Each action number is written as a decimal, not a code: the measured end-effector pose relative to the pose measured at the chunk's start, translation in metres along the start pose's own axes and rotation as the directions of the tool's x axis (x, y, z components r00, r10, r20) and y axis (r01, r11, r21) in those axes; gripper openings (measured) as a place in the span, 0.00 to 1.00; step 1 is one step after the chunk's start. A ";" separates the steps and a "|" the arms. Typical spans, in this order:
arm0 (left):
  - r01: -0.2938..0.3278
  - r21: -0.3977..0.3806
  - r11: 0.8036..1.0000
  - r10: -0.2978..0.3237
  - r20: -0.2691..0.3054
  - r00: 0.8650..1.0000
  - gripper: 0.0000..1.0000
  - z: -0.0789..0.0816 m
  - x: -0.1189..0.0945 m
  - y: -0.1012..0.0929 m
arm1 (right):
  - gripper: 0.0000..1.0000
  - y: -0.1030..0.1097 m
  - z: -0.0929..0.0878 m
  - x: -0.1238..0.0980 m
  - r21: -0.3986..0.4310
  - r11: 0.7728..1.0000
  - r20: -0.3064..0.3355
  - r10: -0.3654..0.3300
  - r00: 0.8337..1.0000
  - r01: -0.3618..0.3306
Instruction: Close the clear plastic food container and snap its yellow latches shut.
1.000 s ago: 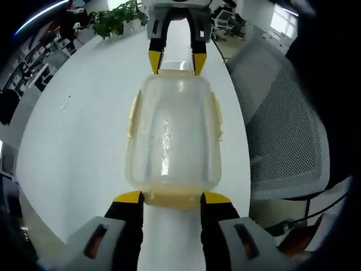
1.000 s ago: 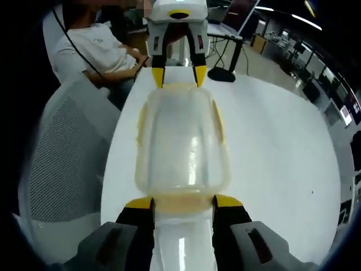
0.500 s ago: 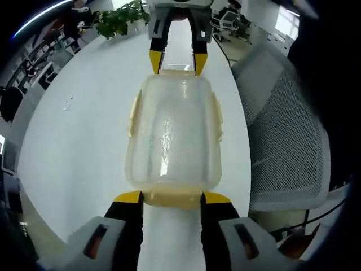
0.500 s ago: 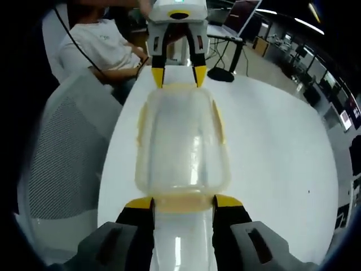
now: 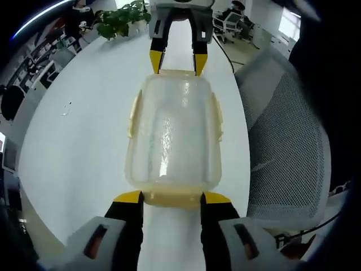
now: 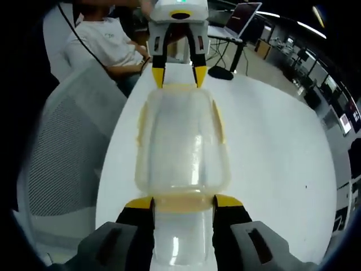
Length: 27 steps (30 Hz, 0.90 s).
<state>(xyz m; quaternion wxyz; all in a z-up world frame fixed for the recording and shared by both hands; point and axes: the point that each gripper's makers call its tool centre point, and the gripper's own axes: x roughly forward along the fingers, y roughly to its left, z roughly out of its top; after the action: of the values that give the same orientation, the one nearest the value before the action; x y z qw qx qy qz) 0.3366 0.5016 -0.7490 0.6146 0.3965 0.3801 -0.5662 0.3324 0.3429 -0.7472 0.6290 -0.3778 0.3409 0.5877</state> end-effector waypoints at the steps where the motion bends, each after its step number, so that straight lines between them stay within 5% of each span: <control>1: -0.001 0.005 1.000 0.001 -0.003 1.000 0.38 0.002 0.001 0.001 | 0.39 0.000 -0.001 -0.001 0.001 1.000 0.001 0.001 1.000 -0.001; 27: -0.005 -0.005 1.000 0.005 0.003 1.000 0.38 0.055 0.020 -0.008 | 0.39 0.003 -0.053 -0.028 0.004 1.000 0.006 0.013 1.000 -0.013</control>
<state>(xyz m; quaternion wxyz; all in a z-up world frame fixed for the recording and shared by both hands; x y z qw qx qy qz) 0.3315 0.4434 -0.7458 0.6177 0.3951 0.3796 -0.5642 0.3284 0.2832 -0.7480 0.6269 -0.3726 0.3428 0.5921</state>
